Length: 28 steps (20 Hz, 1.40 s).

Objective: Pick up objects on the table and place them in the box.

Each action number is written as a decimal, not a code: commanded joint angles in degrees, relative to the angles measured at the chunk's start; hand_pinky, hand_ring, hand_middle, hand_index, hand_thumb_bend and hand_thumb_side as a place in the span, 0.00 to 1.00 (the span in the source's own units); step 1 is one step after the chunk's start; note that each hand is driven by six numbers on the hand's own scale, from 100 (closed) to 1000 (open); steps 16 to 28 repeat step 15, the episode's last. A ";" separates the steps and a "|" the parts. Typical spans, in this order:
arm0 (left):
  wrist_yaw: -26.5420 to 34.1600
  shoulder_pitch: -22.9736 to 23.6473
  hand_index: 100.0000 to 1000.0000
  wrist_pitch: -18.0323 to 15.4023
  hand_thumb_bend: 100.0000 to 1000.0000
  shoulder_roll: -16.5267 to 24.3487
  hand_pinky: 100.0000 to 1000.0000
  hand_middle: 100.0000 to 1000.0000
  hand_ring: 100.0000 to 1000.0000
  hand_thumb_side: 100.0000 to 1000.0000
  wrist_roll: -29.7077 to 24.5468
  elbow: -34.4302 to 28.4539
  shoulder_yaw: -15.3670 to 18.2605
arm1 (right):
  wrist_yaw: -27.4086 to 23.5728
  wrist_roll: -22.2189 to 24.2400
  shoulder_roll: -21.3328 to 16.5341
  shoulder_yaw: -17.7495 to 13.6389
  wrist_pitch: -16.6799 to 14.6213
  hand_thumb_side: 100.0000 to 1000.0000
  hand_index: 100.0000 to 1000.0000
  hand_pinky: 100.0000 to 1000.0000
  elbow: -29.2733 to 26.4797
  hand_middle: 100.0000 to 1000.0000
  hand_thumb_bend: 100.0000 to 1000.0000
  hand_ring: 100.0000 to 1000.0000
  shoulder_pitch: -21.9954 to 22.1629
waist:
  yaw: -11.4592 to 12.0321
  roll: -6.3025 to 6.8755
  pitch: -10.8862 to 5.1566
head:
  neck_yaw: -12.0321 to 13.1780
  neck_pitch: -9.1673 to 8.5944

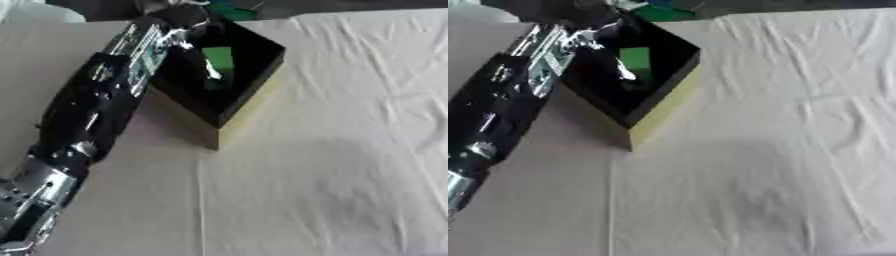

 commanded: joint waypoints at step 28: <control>30.51 15.29 0.75 14.79 0.40 19.96 0.62 0.66 0.75 0.61 9.52 -47.62 6.08 | 1.34 -2.93 -5.09 -2.57 -2.99 1.00 0.90 0.72 -0.87 0.66 0.00 0.72 1.14 | 2.43 -0.42 -1.93 | -2.43 1.22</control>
